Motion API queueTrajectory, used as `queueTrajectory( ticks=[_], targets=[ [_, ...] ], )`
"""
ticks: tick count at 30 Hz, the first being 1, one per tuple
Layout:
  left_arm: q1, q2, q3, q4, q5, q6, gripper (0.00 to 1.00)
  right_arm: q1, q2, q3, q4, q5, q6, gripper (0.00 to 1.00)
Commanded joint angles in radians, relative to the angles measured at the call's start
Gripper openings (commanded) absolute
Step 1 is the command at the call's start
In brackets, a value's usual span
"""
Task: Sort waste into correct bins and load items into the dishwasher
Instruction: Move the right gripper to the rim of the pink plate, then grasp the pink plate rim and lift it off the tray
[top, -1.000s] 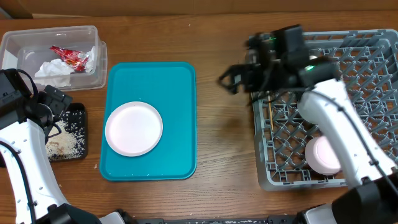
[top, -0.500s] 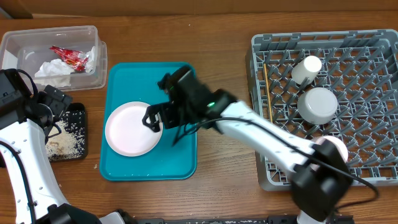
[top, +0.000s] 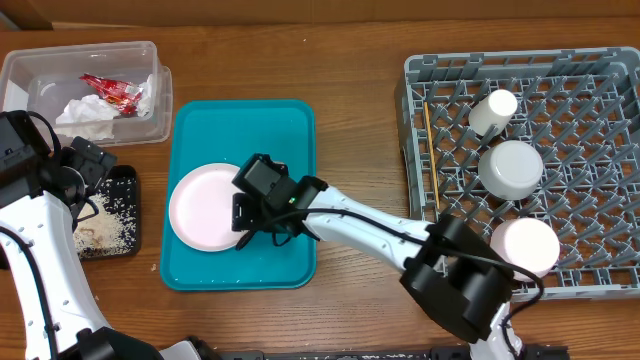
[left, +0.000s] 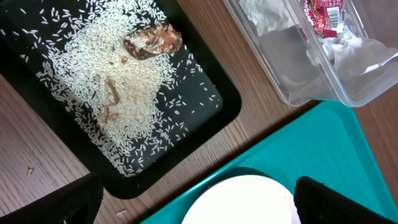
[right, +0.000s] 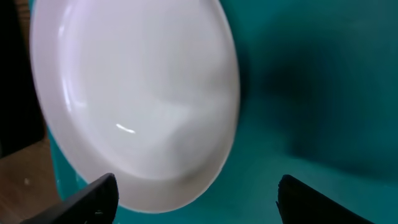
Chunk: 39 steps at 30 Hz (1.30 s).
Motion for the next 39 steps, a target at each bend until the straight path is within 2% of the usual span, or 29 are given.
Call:
queueTrajectory(
  ticks=[1, 4, 9, 13, 18, 22, 25, 30, 39],
  targets=[
    [0.0, 0.002, 0.008, 0.001, 0.004, -0.01, 1.0, 0.005, 0.052, 0.002, 0.006, 0.035, 0.041, 0.83],
    [0.0, 0.002, 0.008, 0.001, 0.004, -0.01, 1.0, 0.005, 0.064, 0.002, 0.006, 0.03, 0.054, 0.79],
    [0.0, 0.002, 0.008, 0.002, 0.004, -0.01, 1.0, 0.005, 0.064, 0.002, 0.007, 0.024, 0.099, 0.59],
    [0.0, 0.002, 0.008, 0.001, 0.004, -0.01, 1.0, 0.005, 0.064, 0.003, 0.003, 0.023, 0.1, 0.37],
    [0.0, 0.002, 0.008, 0.002, 0.004, -0.01, 1.0, 0.005, 0.064, 0.031, -0.013, 0.021, 0.1, 0.34],
    [0.0, 0.002, 0.008, 0.001, 0.004, -0.01, 1.0, 0.001, 0.062, 0.044, -0.023, 0.02, 0.1, 0.23],
    [0.0, 0.002, 0.008, 0.001, 0.004, -0.01, 1.0, -0.002, 0.062, 0.046, -0.023, 0.019, 0.1, 0.22],
    [0.0, 0.002, 0.008, 0.001, 0.004, -0.01, 1.0, -0.002, 0.062, 0.046, -0.024, 0.005, 0.1, 0.05],
    [0.0, 0.002, 0.008, 0.001, 0.004, -0.01, 1.0, -0.059, 0.018, 0.047, -0.09, 0.016, 0.088, 0.04]
  ],
)
